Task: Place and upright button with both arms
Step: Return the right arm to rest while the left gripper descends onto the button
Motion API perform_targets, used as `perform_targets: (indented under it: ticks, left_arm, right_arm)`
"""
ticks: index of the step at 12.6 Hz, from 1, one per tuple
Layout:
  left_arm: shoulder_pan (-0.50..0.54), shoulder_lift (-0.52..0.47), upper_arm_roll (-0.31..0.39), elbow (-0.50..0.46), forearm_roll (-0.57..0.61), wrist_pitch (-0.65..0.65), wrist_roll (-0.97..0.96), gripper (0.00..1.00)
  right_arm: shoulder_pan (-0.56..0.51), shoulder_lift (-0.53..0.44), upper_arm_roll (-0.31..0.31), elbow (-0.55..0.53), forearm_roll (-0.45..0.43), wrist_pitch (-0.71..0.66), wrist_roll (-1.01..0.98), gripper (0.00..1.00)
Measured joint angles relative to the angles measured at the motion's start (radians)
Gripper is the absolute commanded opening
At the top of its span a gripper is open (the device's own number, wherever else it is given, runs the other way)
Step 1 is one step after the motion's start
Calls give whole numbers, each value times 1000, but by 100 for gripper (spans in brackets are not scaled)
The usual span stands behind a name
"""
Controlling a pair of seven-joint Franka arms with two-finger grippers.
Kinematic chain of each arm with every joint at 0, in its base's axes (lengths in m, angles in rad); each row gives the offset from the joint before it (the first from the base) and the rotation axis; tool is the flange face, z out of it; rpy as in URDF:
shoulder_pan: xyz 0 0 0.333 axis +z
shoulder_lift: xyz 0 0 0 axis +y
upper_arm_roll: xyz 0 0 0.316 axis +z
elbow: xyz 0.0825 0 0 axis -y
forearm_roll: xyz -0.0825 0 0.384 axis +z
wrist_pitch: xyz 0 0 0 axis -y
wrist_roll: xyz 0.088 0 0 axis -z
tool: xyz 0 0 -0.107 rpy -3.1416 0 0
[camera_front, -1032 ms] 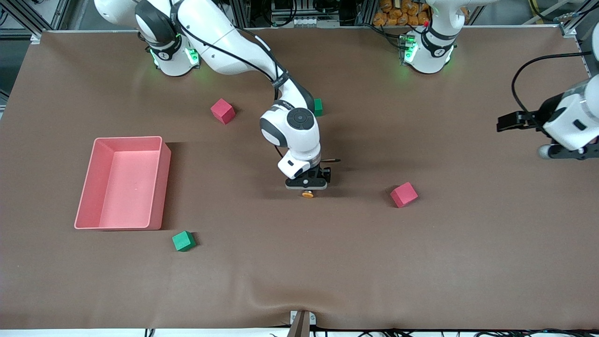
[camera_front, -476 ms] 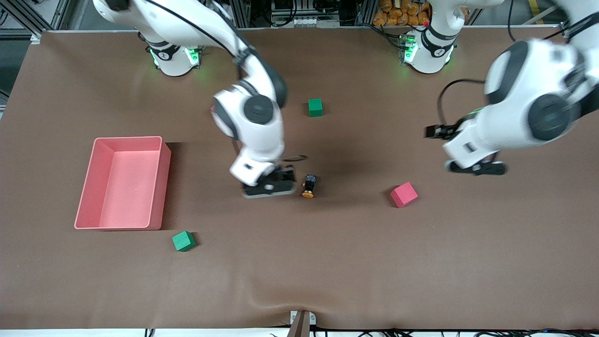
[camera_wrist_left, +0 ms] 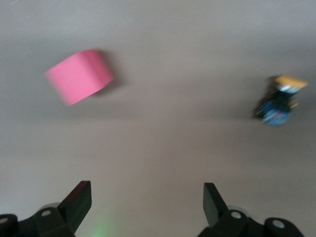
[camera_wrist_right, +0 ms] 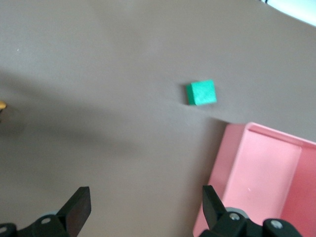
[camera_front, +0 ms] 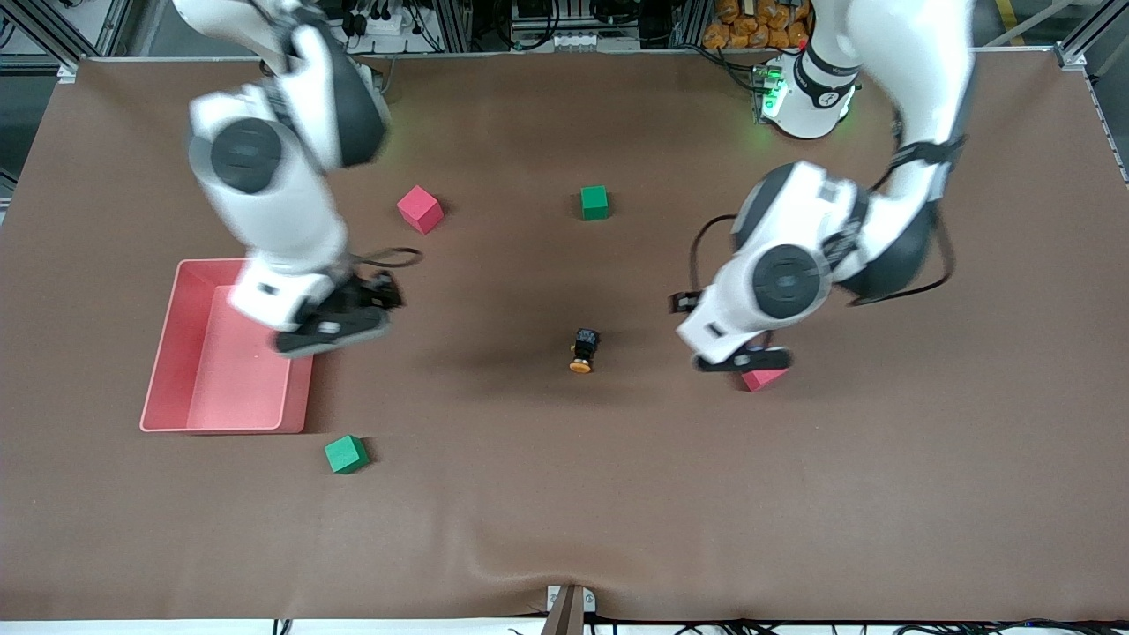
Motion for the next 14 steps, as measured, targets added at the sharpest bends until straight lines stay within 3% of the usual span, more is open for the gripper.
perform_targets:
  ticks: [2, 5, 8, 14]
  left_arm:
    - [-78, 91, 3, 36, 0, 137, -39, 100]
    - [-186, 190, 16, 54, 0, 317, -99, 100]
    - [-212, 248, 27, 60, 0, 458, -103, 99]
    - [-227, 300, 28, 65, 0, 504, -100, 83]
  right_arm:
    - [-105, -80, -2, -1, 72, -103, -74, 100]
    - [-244, -186, -2, -4, 86, -257, -140, 100]
    - [-339, -249, -2, -6, 91, -318, -208, 100]
    - [-479, -269, -5, 21, 90, -389, -250, 100]
